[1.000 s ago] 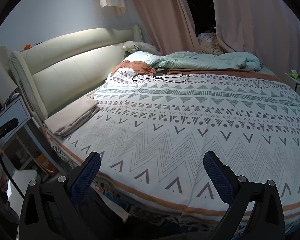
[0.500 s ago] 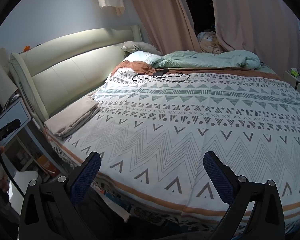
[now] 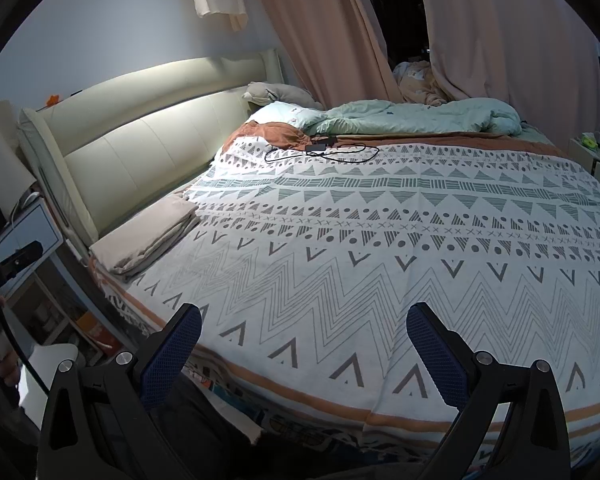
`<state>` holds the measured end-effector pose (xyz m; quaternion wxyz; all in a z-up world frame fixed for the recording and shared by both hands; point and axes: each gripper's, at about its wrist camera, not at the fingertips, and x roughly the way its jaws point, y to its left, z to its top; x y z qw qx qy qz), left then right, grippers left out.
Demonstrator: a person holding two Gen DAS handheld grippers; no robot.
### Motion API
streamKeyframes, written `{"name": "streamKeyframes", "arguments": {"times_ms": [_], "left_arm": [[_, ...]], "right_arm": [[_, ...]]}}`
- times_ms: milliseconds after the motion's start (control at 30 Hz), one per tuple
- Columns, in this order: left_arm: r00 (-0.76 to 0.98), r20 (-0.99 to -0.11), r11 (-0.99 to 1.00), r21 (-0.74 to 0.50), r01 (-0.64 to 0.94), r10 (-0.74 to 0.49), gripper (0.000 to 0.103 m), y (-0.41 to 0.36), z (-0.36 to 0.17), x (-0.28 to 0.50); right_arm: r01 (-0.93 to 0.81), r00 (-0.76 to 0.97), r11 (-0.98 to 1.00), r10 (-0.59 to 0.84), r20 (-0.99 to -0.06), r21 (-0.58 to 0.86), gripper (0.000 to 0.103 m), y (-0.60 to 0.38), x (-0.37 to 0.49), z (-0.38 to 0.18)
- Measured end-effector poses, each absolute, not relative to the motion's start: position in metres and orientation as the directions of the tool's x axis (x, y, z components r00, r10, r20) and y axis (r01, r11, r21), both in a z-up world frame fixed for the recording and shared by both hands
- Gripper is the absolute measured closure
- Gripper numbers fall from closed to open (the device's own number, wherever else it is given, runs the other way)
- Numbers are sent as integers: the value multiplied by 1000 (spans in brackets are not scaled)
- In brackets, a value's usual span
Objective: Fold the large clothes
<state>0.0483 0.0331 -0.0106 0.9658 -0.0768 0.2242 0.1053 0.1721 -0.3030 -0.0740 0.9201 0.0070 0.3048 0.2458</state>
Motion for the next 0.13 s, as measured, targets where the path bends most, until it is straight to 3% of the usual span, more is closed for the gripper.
{"name": "streamKeyframes", "arguments": {"times_ms": [133], "left_arm": [[877,-451,967,-98,-234,167,0,33,-10,48]], "right_arm": [[-448,694,879,457,-557,163,0,-303,172,-74]]}}
